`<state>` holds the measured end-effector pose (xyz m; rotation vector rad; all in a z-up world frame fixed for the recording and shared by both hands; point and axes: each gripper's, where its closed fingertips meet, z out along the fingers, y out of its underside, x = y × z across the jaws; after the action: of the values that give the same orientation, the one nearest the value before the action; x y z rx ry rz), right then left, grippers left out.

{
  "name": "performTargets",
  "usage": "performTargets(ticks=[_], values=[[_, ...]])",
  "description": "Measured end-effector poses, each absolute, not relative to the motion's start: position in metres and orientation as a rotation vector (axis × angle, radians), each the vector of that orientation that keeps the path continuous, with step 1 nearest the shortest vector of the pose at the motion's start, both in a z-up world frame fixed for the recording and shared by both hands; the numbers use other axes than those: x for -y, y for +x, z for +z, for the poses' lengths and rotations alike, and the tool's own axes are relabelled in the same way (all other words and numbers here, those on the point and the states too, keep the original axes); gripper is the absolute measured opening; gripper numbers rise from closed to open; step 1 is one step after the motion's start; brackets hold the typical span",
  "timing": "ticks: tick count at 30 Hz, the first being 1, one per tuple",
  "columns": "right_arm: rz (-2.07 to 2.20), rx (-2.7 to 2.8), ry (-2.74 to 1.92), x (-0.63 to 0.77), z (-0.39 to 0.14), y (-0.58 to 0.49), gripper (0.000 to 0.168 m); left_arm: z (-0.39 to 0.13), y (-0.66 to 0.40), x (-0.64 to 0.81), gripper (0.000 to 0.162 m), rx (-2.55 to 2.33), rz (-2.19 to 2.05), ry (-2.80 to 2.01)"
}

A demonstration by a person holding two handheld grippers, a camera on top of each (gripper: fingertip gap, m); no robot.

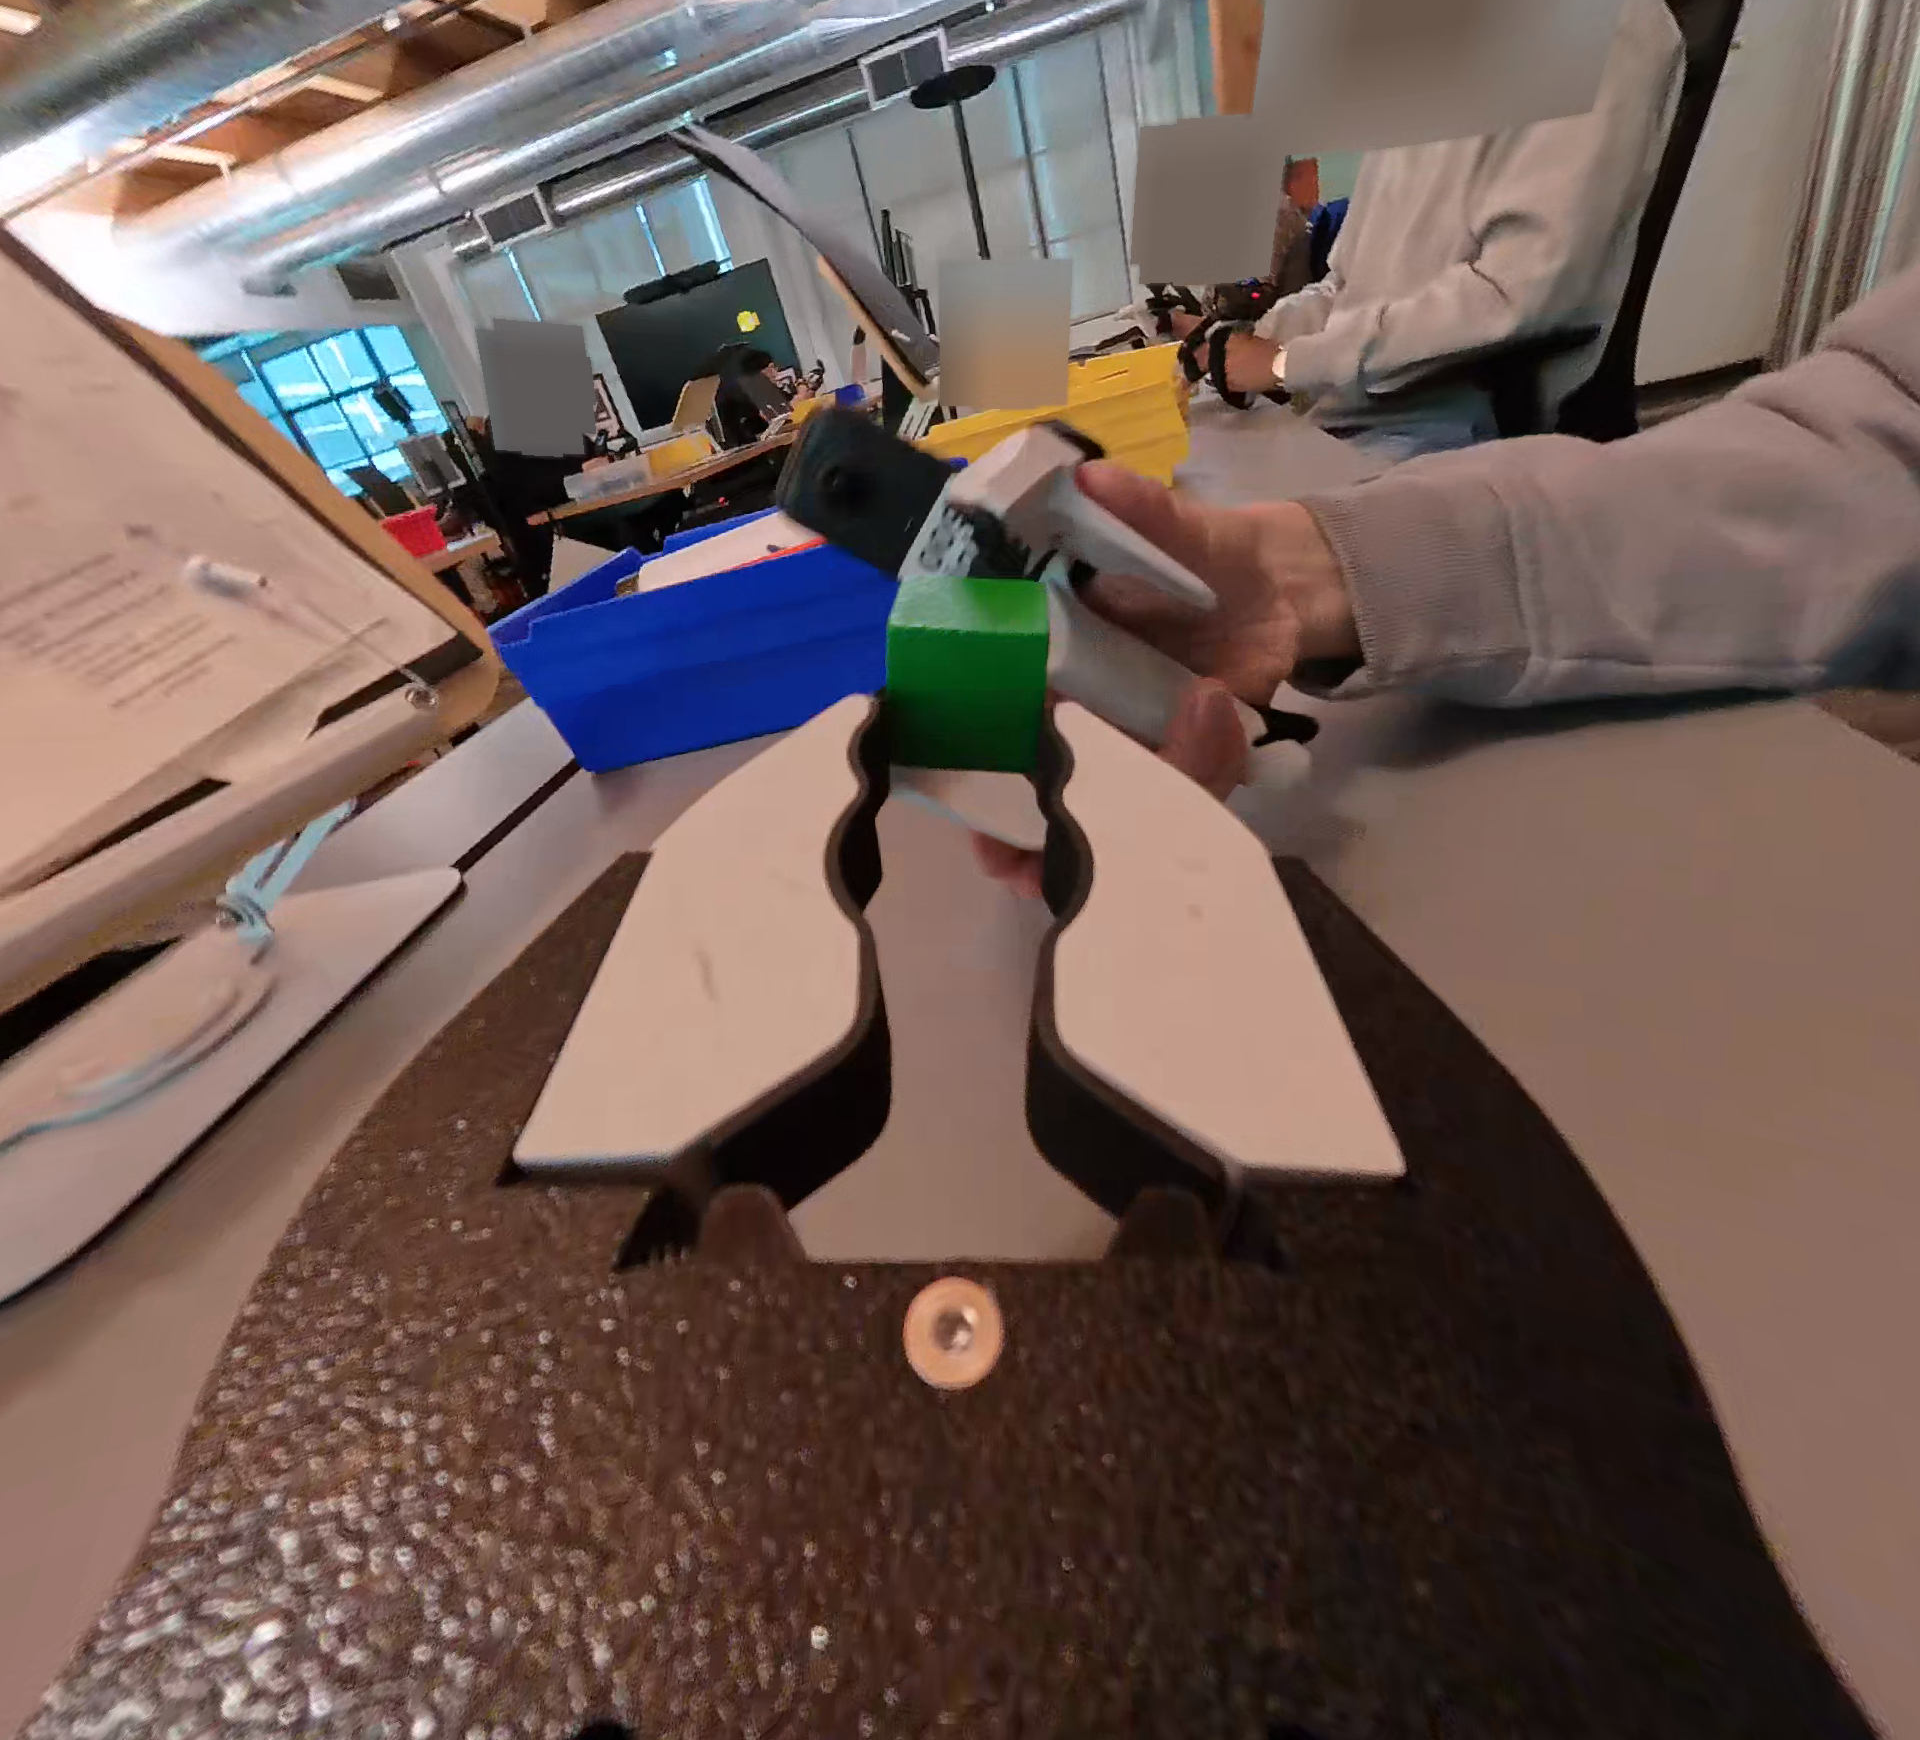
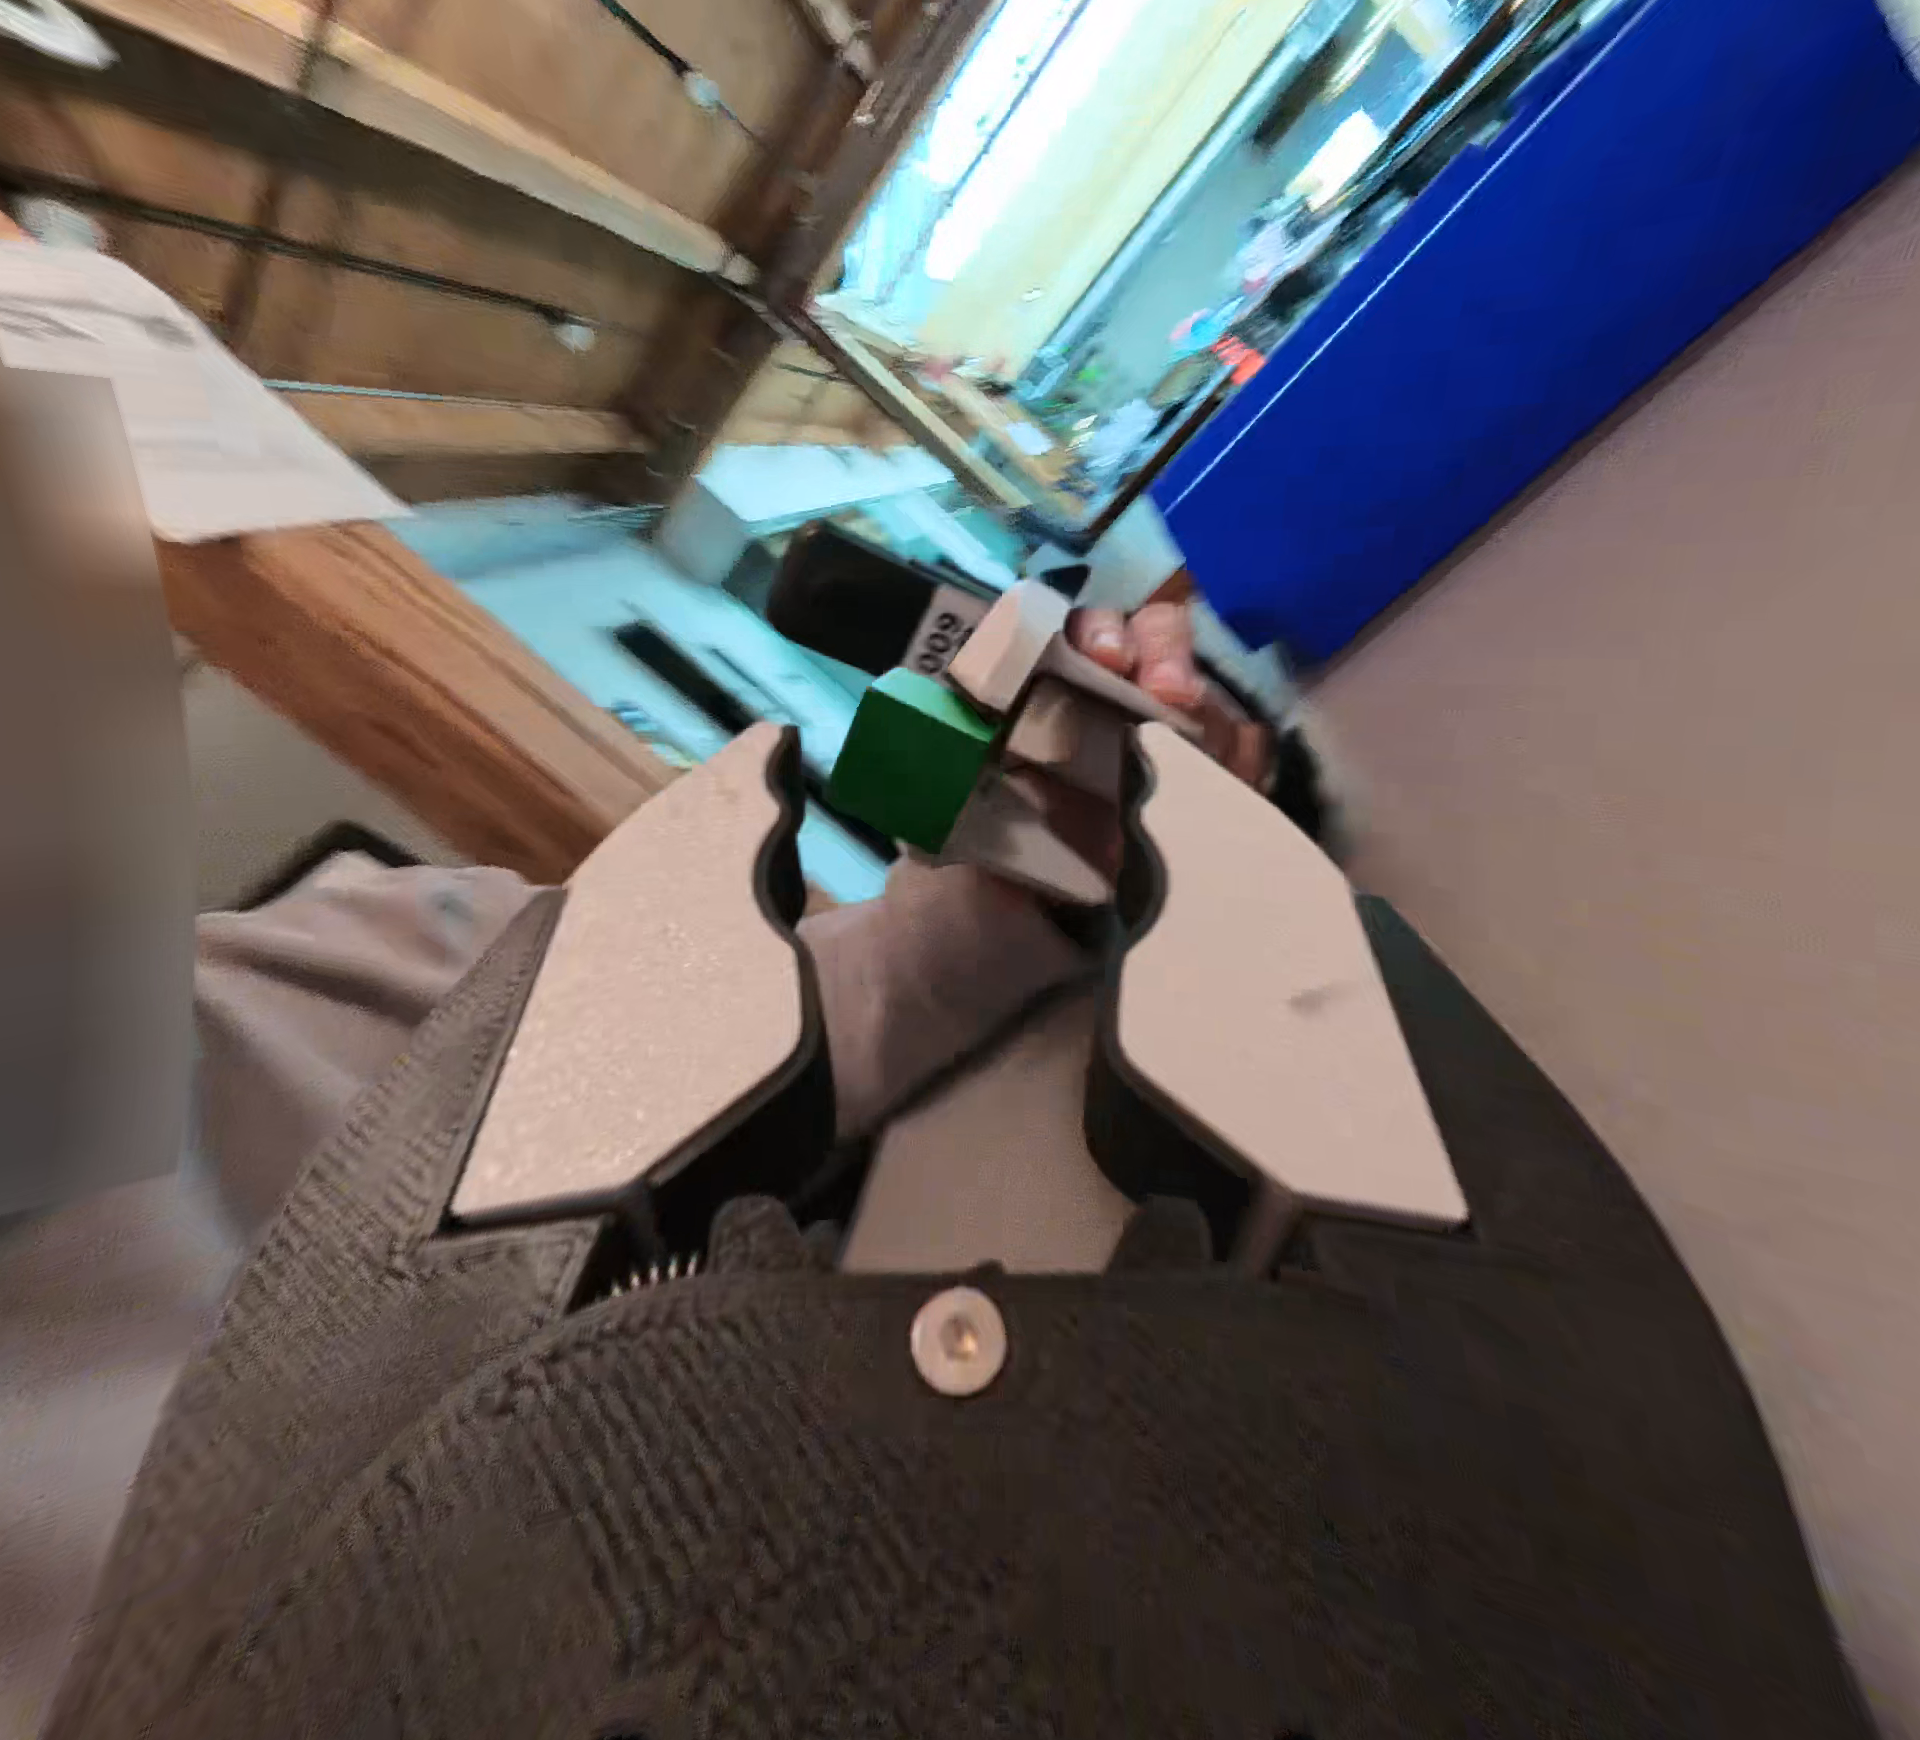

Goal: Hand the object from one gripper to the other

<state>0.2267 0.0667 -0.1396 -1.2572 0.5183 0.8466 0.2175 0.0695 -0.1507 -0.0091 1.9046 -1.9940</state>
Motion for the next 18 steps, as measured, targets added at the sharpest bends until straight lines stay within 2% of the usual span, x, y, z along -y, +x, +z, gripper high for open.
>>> performTargets(ticks=[2, 4, 6, 11, 14, 18], values=[[0.940, -0.514, -1.278, -0.072, -0.148, 0.218, 0.049, -0.154, 0.216, -0.066, 0.027, -1.916, -1.938, 0.029], [0.921, -0.515, -1.318, -0.076, -0.153, 0.215, 0.050, -0.161, 0.217, -0.065, 0.027, -1.940, -1.866, 0.056], [0.910, -0.487, -1.315, -0.076, -0.150, 0.213, 0.034, -0.165, 0.220, -0.064, 0.027, -1.951, -1.813, 0.063], [0.799, -0.424, -1.378, -0.075, -0.151, 0.216, 0.031, -0.168, 0.224, -0.063, 0.027, -1.955, -1.746, 0.028], [0.470, -0.392, -1.492, -0.075, -0.156, 0.231, 0.029, -0.166, 0.235, -0.069, 0.031, -1.958, -1.787, -0.149], [-0.245, -0.332, -1.703, -0.063, -0.166, 0.265, 0.029, -0.156, 0.245, -0.075, 0.046, -1.972, -1.954, -0.465]])
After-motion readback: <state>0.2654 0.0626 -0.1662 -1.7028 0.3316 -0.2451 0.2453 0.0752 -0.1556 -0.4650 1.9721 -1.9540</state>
